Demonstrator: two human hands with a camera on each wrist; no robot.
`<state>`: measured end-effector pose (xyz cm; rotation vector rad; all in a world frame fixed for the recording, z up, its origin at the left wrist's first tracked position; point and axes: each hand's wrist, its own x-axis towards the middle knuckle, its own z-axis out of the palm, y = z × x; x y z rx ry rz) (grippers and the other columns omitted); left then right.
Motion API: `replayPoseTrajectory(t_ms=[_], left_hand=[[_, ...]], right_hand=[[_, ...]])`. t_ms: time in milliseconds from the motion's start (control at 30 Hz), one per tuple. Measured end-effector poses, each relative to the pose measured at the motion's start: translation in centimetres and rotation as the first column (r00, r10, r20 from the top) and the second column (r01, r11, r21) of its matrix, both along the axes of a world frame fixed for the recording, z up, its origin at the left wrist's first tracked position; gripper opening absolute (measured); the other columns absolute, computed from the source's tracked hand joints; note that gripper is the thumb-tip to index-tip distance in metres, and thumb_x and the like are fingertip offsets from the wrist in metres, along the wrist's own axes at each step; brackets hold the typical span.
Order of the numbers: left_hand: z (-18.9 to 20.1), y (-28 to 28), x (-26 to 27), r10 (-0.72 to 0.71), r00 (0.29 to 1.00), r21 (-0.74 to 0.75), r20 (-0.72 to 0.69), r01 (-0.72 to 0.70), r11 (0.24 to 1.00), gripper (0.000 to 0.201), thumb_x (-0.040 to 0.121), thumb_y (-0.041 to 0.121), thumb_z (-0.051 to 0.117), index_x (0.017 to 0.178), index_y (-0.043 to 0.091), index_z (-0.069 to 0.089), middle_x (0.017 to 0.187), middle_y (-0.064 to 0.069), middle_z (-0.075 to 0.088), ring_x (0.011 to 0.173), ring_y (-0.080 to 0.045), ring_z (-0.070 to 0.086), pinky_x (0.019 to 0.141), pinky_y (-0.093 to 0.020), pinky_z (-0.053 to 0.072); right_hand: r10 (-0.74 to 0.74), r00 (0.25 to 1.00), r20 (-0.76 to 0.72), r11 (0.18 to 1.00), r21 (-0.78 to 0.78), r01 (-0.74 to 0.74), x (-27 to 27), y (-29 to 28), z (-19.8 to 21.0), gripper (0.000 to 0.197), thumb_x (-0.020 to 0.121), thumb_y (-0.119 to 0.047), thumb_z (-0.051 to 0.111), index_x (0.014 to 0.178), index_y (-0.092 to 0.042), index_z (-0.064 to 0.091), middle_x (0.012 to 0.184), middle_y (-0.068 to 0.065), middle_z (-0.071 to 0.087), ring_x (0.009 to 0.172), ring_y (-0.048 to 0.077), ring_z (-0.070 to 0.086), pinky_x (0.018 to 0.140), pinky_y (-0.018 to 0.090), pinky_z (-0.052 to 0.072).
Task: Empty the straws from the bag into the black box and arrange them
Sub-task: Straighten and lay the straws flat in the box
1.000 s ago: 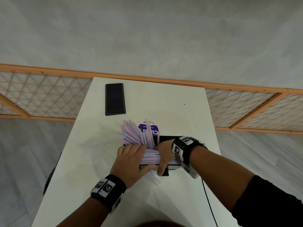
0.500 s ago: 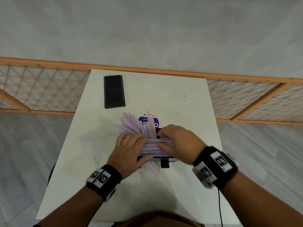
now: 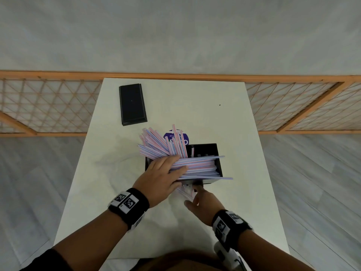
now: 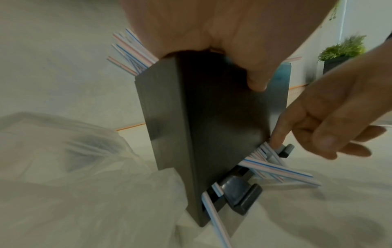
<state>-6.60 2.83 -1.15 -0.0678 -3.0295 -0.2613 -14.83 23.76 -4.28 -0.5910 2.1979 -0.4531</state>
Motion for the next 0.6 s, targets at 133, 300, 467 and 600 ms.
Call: replayPoseTrajectory(t_ms=[133,300,467,600], left_hand=[[0.1,0.3,-0.3,0.019,1.000,0.016,0.023,-0.019,1.000,0.047,0.099,0.049,0.051,0.142,0.030,0.056,0.152,-0.007,0.047,0.130,-0.029,0.048,0.108,-0.047,0.042],[0.4,0.4,-0.4,0.034,0.998,0.031,0.060,-0.036,0.999,0.048,0.100,0.049,0.050,0.144,0.031,0.053,0.154,-0.006,0.045,0.132,-0.029,0.047,0.110,-0.047,0.041],[0.3,0.4,-0.5,0.039,0.995,0.040,0.096,-0.043,0.998,0.050,0.100,0.049,0.045,0.146,0.030,0.052,0.154,-0.005,0.045,0.133,-0.029,0.047,0.110,-0.047,0.039],[0.1,0.5,-0.8,0.073,0.991,0.041,0.108,-0.078,0.996,0.050,0.100,0.049,0.044,0.146,0.031,0.052,0.154,-0.006,0.046,0.132,-0.029,0.048,0.110,-0.047,0.041]], right_hand=[[-0.088,0.994,-0.063,0.995,0.046,0.091,1.1,-2.0,-1.7,0.068,0.087,-0.053,0.062,0.140,-0.016,0.042,0.121,0.007,0.069,0.110,0.028,0.066,0.087,0.034,0.052],[-0.361,0.925,0.118,0.931,-0.022,0.366,1.6,-4.1,-2.4,0.050,0.081,-0.045,0.077,0.116,-0.019,0.053,0.104,0.001,0.067,0.105,0.027,0.067,0.076,0.025,0.041],[-0.385,0.899,0.208,0.913,-0.052,0.403,0.3,-5.4,-2.3,0.029,0.082,-0.043,0.079,0.073,-0.028,0.056,0.076,-0.011,0.059,0.087,0.017,0.064,0.068,0.021,0.041],[-0.368,0.902,0.224,0.910,-0.115,0.400,-0.2,-5.8,-1.8,0.019,0.084,-0.037,0.079,0.083,-0.026,0.064,0.075,-0.019,0.058,0.089,0.011,0.062,0.062,0.011,0.040]])
